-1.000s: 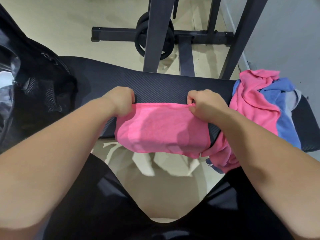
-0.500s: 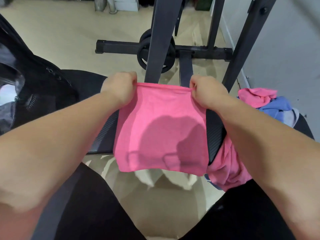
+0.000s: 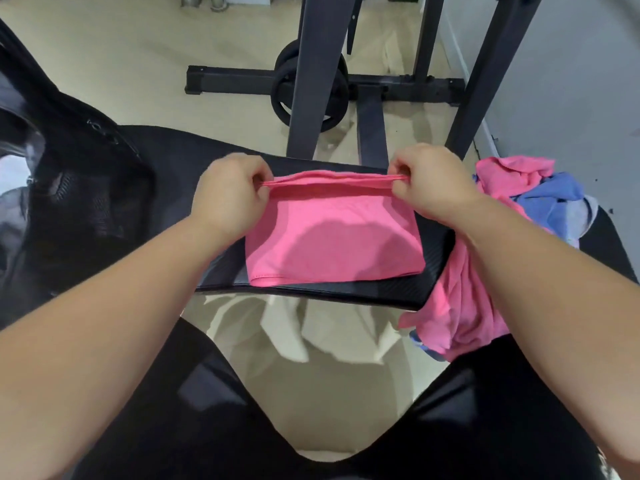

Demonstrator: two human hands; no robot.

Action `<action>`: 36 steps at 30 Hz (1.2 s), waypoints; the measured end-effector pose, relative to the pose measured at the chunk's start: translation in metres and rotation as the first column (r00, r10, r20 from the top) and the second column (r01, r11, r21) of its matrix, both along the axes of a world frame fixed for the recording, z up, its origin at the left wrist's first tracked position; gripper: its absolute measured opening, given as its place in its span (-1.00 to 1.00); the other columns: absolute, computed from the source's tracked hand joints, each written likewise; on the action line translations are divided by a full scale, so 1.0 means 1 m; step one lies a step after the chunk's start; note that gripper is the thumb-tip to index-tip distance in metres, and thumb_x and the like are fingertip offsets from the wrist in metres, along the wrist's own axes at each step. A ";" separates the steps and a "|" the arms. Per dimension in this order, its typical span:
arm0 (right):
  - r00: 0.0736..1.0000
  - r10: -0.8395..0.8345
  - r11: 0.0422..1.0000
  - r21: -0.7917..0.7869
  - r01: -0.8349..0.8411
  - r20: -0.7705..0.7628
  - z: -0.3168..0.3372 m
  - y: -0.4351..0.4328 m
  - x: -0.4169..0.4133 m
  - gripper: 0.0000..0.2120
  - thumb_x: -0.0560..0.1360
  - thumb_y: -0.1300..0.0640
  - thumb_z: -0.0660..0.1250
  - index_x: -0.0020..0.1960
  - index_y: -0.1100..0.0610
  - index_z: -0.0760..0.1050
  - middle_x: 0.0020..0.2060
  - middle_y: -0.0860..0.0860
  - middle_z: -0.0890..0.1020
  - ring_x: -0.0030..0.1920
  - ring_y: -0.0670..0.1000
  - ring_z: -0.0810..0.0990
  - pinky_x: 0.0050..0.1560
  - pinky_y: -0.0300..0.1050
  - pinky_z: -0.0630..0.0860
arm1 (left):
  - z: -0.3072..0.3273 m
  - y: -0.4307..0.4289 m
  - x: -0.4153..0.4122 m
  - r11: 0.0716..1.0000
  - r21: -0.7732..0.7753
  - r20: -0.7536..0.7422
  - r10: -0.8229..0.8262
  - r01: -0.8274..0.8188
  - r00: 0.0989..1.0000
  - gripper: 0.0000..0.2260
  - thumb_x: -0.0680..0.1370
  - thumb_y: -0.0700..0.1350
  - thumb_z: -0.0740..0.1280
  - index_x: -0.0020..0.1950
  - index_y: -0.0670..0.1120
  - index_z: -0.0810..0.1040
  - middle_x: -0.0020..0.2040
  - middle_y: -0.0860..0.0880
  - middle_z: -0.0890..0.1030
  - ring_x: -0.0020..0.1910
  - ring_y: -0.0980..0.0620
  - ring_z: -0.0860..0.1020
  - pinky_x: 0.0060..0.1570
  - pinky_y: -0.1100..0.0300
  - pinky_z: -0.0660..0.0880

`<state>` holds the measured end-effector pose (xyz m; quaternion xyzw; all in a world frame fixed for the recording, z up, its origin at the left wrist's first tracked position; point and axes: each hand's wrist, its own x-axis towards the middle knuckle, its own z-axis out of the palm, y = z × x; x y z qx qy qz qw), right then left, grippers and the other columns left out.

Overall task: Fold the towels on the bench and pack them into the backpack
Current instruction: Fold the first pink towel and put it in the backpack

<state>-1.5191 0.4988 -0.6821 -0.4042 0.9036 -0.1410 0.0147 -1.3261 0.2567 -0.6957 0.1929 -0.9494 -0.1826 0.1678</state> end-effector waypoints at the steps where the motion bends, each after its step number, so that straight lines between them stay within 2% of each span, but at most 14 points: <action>1: 1.000 0.008 1.000 0.009 -0.008 0.018 -0.003 0.007 0.005 -0.89 0.42 0.24 0.38 -0.07 0.11 0.58 -0.17 -0.02 0.50 -0.15 0.10 0.48 -0.14 -0.04 0.40 | -0.004 0.006 0.013 1.000 0.012 -0.015 -0.029 0.029 0.999 -0.88 0.45 -0.26 0.41 -0.08 -0.07 0.66 -0.14 -0.05 0.63 -0.13 -0.10 0.58 -0.08 -0.01 0.53; 5: 0.999 0.036 0.994 -0.101 -0.036 -0.008 -0.019 0.039 0.033 -0.87 0.32 0.27 0.37 -0.18 0.08 0.56 -0.22 0.02 0.50 -0.13 0.19 0.54 -0.14 0.01 0.47 | -0.018 0.032 0.060 0.988 0.092 -0.074 -0.118 0.125 0.990 -0.86 0.43 -0.29 0.47 -0.07 -0.10 0.71 -0.17 0.03 0.63 -0.21 0.02 0.54 -0.09 0.10 0.52; 9: 0.998 0.063 0.984 -0.168 -0.065 -0.019 -0.042 0.063 0.064 -0.78 0.28 0.25 0.24 -0.19 0.11 0.62 -0.20 0.08 0.56 -0.13 0.25 0.53 -0.09 0.14 0.51 | -0.033 0.045 0.085 0.980 0.133 -0.012 -0.150 0.150 0.989 -0.84 0.42 -0.30 0.50 -0.05 -0.09 0.71 -0.11 0.01 0.67 -0.08 -0.08 0.60 -0.03 -0.04 0.56; 12: 0.999 0.038 0.988 -0.148 -0.041 -0.019 -0.058 0.072 0.073 -0.75 0.27 0.24 0.19 -0.19 0.08 0.62 -0.20 0.04 0.58 -0.15 0.24 0.53 -0.12 0.15 0.51 | -0.036 0.049 0.088 0.981 0.102 0.037 -0.167 0.163 0.985 -0.82 0.40 -0.32 0.51 -0.07 -0.09 0.72 -0.09 0.00 0.67 -0.04 -0.13 0.60 -0.03 -0.08 0.57; 16: 0.999 0.011 0.994 -0.109 -0.015 -0.033 -0.063 0.077 0.078 -0.74 0.27 0.24 0.19 -0.20 0.07 0.63 -0.19 0.03 0.61 -0.17 0.24 0.53 -0.13 0.15 0.51 | -0.037 0.053 0.087 0.980 0.049 0.058 -0.193 0.191 0.979 -0.83 0.39 -0.30 0.52 -0.08 -0.08 0.73 -0.11 -0.01 0.67 -0.05 -0.15 0.60 -0.03 -0.04 0.57; 21: 1.000 0.000 1.000 0.027 0.000 -0.026 -0.062 0.077 0.089 -0.75 0.29 0.23 0.21 -0.21 0.08 0.65 -0.19 0.05 0.64 -0.18 0.23 0.51 -0.14 0.14 0.54 | -0.054 0.053 0.093 0.971 0.076 0.052 -0.230 0.226 0.972 -0.90 0.44 -0.23 0.49 -0.15 -0.03 0.71 -0.23 0.14 0.53 -0.18 -0.01 0.50 -0.12 -0.05 0.57; 23: 1.000 -0.012 0.996 0.090 0.012 -0.004 -0.054 0.074 0.094 -0.78 0.29 0.08 0.21 -0.24 0.06 0.62 -0.21 0.03 0.61 -0.16 0.19 0.50 -0.12 0.08 0.53 | -0.051 0.053 0.094 0.965 0.104 0.064 -0.250 0.243 0.966 -0.89 0.46 -0.10 0.51 -0.25 0.01 0.65 -0.29 0.18 0.49 -0.25 0.06 0.45 -0.14 0.01 0.54; 24: 1.000 -0.012 0.991 0.130 0.011 0.005 -0.049 0.071 0.094 -0.75 0.28 -0.06 0.18 -0.27 0.03 0.59 -0.22 0.01 0.58 -0.15 0.16 0.48 -0.12 0.03 0.49 | -0.047 0.054 0.092 0.966 0.125 0.078 -0.236 0.225 0.969 -0.79 0.48 0.03 0.50 -0.31 0.02 0.61 -0.34 0.16 0.51 -0.31 0.07 0.46 -0.19 0.07 0.51; 26: 1.000 -0.008 0.981 0.196 0.008 0.001 -0.036 0.059 0.092 -0.61 0.26 -0.28 0.10 -0.32 0.01 0.51 -0.25 -0.02 0.53 -0.13 0.12 0.43 -0.12 -0.04 0.37 | -0.037 0.054 0.085 0.980 0.135 0.121 -0.161 0.144 0.980 -0.58 0.54 0.25 0.31 -0.36 -0.02 0.58 -0.44 0.07 0.52 -0.40 0.02 0.49 -0.33 0.12 0.45; 28: 0.999 -0.028 0.988 0.148 0.034 -0.044 -0.028 0.040 0.087 -0.52 0.33 -0.36 0.07 -0.30 0.01 0.51 -0.23 0.01 0.52 -0.09 0.13 0.45 -0.09 -0.02 0.36 | -0.028 0.054 0.073 0.996 0.054 0.102 -0.077 0.072 0.992 -0.56 0.57 0.24 0.20 -0.30 -0.04 0.58 -0.44 0.00 0.55 -0.39 -0.11 0.51 -0.34 0.05 0.48; 30: 0.992 -0.023 0.999 0.033 0.027 -0.123 -0.024 0.016 0.085 -0.48 0.45 -0.36 0.10 -0.18 0.06 0.57 -0.15 0.05 0.55 -0.03 0.16 0.51 -0.03 0.03 0.43 | -0.022 0.057 0.059 1.000 0.024 0.024 0.004 -0.005 1.000 -0.71 0.60 0.11 0.27 -0.09 -0.05 0.64 -0.32 -0.04 0.64 -0.27 -0.22 0.58 -0.24 -0.04 0.54; 32: 0.997 0.000 0.995 0.102 0.007 -0.074 -0.027 -0.008 0.086 -0.48 0.56 -0.33 0.10 0.16 0.04 0.58 0.14 0.09 0.55 0.20 0.18 0.48 0.19 0.10 0.42 | -0.021 0.061 0.042 0.998 0.029 0.017 0.060 -0.060 0.998 -0.76 0.61 0.02 0.31 0.17 -0.08 0.61 -0.09 -0.10 0.69 -0.05 -0.24 0.61 -0.08 -0.08 0.54; 34: 1.000 0.012 0.958 0.286 -0.018 0.022 -0.041 -0.021 0.090 -0.36 0.60 -0.36 0.00 0.55 -0.03 0.28 0.54 0.09 0.27 0.53 0.18 0.20 0.50 0.22 0.14 | -0.030 0.065 0.030 0.998 0.003 0.147 0.055 -0.056 0.988 -0.56 0.60 0.09 0.30 0.40 -0.12 0.47 0.26 -0.18 0.59 0.24 -0.27 0.51 0.18 -0.13 0.46; 36: 0.996 -0.012 0.928 0.373 -0.023 0.090 -0.063 -0.020 0.093 -0.26 0.57 -0.43 -0.13 0.65 -0.11 -0.08 0.65 0.03 -0.10 0.63 0.17 -0.14 0.55 0.33 -0.15 | -0.046 0.069 0.028 0.998 -0.051 0.335 0.043 -0.027 0.941 -0.32 0.59 0.26 0.19 0.57 -0.15 0.23 0.56 -0.18 0.28 0.52 -0.25 0.25 0.42 -0.24 0.22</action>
